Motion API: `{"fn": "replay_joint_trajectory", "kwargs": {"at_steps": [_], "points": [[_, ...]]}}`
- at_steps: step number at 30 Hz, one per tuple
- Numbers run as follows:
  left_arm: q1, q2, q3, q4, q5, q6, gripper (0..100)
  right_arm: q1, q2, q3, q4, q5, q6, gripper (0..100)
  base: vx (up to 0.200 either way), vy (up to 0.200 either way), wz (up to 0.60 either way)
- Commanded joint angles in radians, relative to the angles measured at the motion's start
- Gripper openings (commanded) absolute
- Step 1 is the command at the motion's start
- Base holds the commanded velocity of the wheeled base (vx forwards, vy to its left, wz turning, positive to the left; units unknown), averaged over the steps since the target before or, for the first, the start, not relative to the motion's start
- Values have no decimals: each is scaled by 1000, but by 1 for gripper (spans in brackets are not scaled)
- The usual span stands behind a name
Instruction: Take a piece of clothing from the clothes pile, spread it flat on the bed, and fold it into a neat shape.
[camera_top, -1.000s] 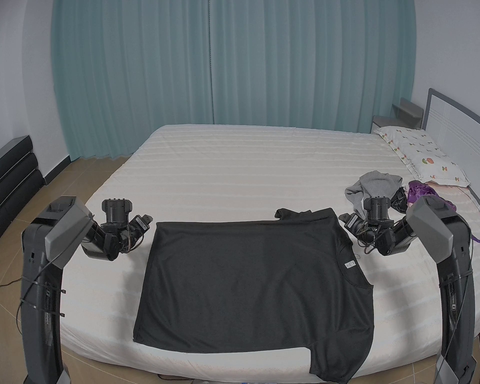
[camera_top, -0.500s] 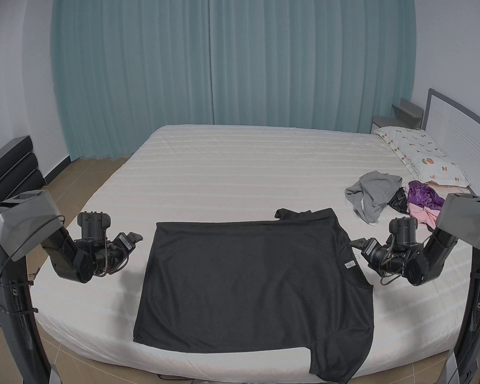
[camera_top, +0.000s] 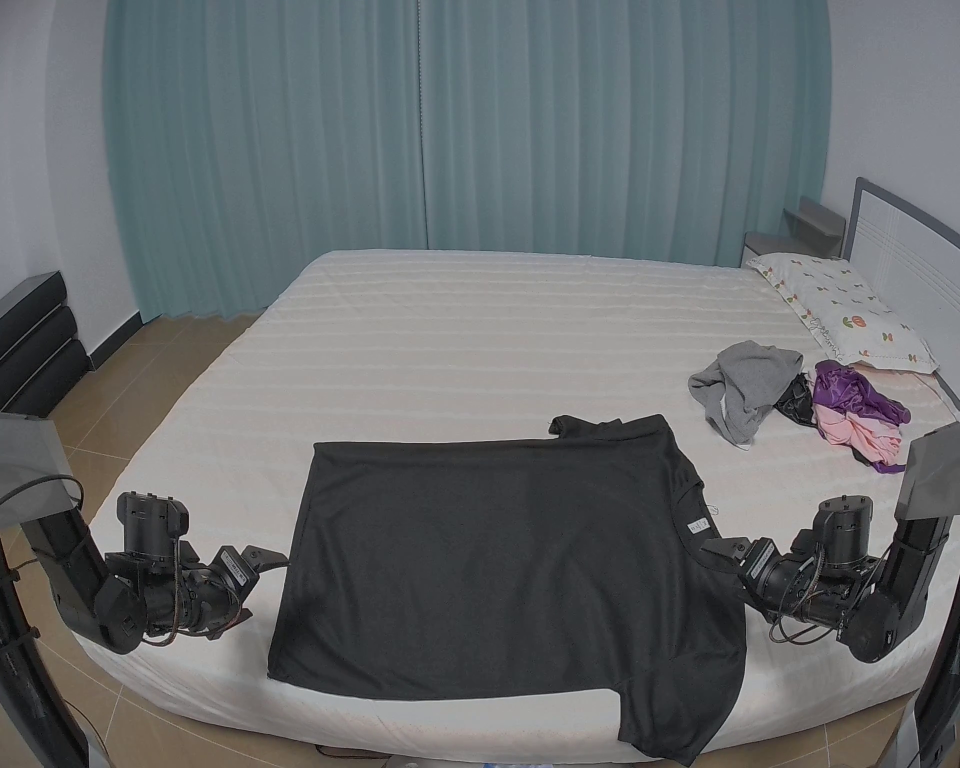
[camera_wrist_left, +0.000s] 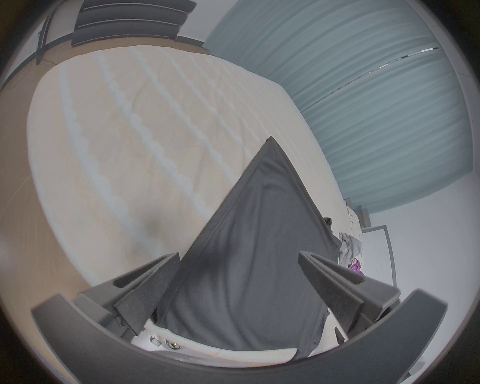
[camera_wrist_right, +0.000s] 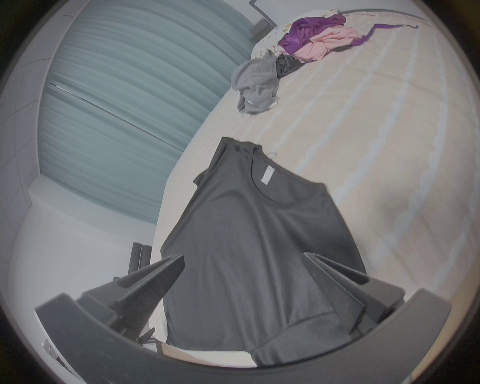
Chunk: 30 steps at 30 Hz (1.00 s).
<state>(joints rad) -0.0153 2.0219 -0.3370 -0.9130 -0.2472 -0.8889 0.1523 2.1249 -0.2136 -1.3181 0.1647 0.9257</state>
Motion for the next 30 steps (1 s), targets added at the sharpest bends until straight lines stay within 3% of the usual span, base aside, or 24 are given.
{"fn": "replay_joint_trajectory", "kwargs": {"at_steps": [1, 7, 14, 30], "points": [[0, 1, 35, -1, -6, -1, 100, 12, 15, 23, -3, 13, 1, 100, -200, 0, 0], [0, 41, 21, -23, -12, 4, 100, -8, 20, 23, -1, 32, 1, 100, -133, 0, 0], [-6, 130, 39, -188, -1, 10, 100, -10, 38, 25, -3, 42, -2, 100, 0, 0, 0], [-6, 144, 36, -198, -4, 13, 100, 12, 93, 26, -21, 41, 5, 100, 0, 0, 0]]}}
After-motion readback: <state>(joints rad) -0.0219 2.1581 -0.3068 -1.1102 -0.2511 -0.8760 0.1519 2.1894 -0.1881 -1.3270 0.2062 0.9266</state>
